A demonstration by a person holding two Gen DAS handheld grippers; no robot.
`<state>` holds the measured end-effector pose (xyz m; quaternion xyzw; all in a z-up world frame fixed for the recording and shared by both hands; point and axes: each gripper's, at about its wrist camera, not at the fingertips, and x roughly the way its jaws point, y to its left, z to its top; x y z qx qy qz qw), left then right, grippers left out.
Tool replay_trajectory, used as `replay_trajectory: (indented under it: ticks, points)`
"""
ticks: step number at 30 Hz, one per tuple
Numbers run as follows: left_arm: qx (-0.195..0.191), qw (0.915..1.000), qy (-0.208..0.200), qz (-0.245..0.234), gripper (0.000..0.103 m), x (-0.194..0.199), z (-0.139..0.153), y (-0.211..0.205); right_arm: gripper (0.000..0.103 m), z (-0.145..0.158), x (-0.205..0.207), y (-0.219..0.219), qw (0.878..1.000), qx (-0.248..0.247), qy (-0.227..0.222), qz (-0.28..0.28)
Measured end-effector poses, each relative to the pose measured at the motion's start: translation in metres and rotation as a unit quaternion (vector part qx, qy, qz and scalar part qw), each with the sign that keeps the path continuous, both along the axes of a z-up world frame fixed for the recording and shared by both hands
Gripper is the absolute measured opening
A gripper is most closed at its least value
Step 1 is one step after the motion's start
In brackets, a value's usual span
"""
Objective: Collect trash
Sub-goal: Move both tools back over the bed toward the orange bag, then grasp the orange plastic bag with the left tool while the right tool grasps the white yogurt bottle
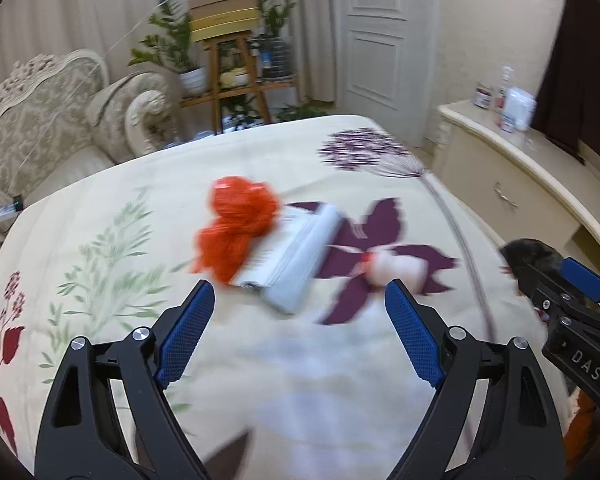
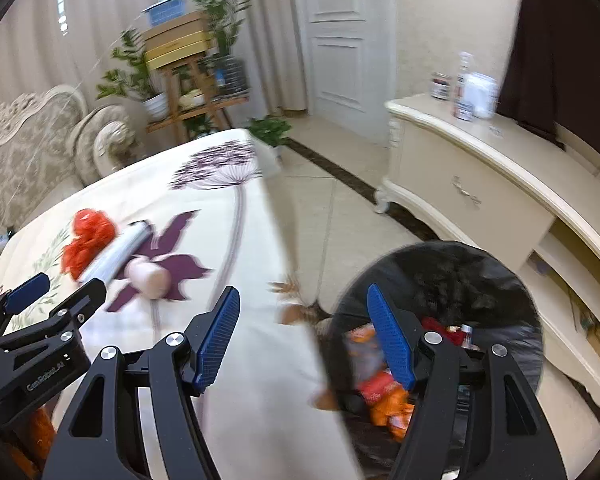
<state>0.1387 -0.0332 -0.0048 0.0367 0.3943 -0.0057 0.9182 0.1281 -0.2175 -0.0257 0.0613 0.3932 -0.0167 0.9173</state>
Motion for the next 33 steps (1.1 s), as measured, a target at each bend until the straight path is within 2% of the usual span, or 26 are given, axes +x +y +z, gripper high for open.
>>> replay_trajectory:
  ticks: [10, 16, 24, 33]
  points:
    - [-0.004, 0.9989, 0.009, 0.045, 0.085, 0.009, -0.006, 0.055, 0.065, -0.002, 0.027, 0.060, 0.998, -0.005, 0.009, 0.063]
    - [-0.011, 0.9986, 0.013, 0.049, 0.085, 0.016, -0.010, 0.067, 0.061, -0.007, 0.045, 0.082, 0.996, -0.015, 0.019, 0.085]
    - [-0.019, 0.9987, 0.018, 0.044, 0.085, 0.024, -0.014, 0.071, 0.043, -0.018, 0.052, 0.095, 0.993, -0.025, 0.046, 0.104]
    - [-0.021, 0.9988, 0.020, 0.040, 0.085, 0.030, -0.015, 0.074, 0.043, -0.018, 0.049, 0.095, 0.994, -0.024, 0.043, 0.100]
